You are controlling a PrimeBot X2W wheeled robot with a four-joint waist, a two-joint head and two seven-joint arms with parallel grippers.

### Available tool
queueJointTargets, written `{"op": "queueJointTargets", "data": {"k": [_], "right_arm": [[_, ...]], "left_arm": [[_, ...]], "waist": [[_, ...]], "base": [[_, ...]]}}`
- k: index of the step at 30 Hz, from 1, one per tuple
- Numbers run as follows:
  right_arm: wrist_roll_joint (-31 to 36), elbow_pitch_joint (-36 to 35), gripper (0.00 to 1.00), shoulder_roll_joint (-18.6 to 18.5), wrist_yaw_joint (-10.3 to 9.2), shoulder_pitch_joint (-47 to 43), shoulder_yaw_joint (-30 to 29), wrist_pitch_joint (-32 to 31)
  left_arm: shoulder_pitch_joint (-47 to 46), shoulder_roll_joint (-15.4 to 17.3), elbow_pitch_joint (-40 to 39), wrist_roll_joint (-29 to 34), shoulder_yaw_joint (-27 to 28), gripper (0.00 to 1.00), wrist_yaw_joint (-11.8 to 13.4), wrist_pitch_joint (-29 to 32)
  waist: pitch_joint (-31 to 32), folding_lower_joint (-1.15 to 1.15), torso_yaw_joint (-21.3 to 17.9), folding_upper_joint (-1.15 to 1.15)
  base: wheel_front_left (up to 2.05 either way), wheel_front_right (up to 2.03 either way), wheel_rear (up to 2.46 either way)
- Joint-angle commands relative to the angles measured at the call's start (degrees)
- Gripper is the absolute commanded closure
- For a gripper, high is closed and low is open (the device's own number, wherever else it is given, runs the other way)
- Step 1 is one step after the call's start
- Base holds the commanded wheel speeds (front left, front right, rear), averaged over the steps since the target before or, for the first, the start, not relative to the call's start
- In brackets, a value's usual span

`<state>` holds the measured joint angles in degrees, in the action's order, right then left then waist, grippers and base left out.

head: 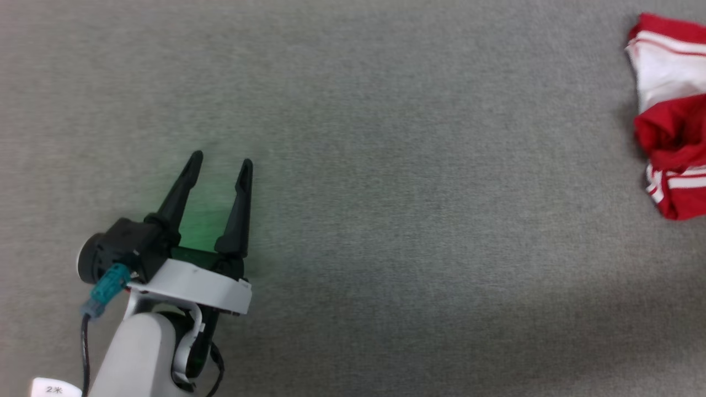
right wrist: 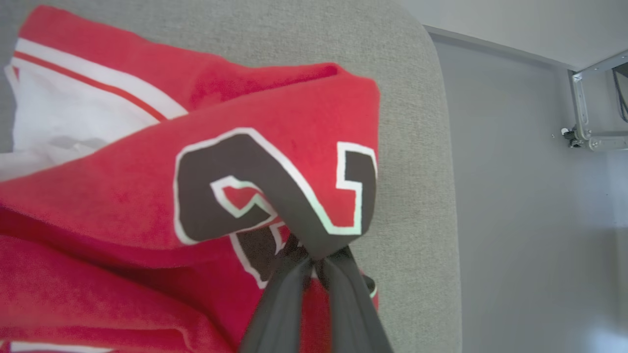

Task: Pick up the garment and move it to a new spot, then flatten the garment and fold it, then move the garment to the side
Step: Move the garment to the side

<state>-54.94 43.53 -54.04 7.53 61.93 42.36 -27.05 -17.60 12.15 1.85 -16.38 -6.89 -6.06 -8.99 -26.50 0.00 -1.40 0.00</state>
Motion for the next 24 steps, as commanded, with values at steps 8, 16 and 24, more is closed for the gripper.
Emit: {"op": "queueJointTargets", "data": {"k": [8,16,24], "right_arm": [[2.0,-2.7,1.0,-4.2,-0.09,3.3,4.1,-1.5],[7.0,-5.0,1.0,-8.8,-0.09,6.7,9.4,-3.0],[7.7,-1.7,1.0,-6.5,-0.09,6.9,13.4,-3.4]], "left_arm": [[-1.4,0.8,-0.4,-0.3,-0.1,0.0,0.1,0.5],[-2.2,1.0,-1.0,-0.8,-0.3,0.0,0.3,0.7],[-3.1,0.8,-0.3,-0.9,-1.3,0.0,0.3,0.8]], "waist": [[-2.6,0.0,-2.3,0.0],[-4.2,0.0,-2.4,0.0],[-5.3,0.0,-1.4,0.0]], "base": [[0.0,0.0,0.0],[0.0,0.0,0.0],[0.0,0.0,0.0]]}}
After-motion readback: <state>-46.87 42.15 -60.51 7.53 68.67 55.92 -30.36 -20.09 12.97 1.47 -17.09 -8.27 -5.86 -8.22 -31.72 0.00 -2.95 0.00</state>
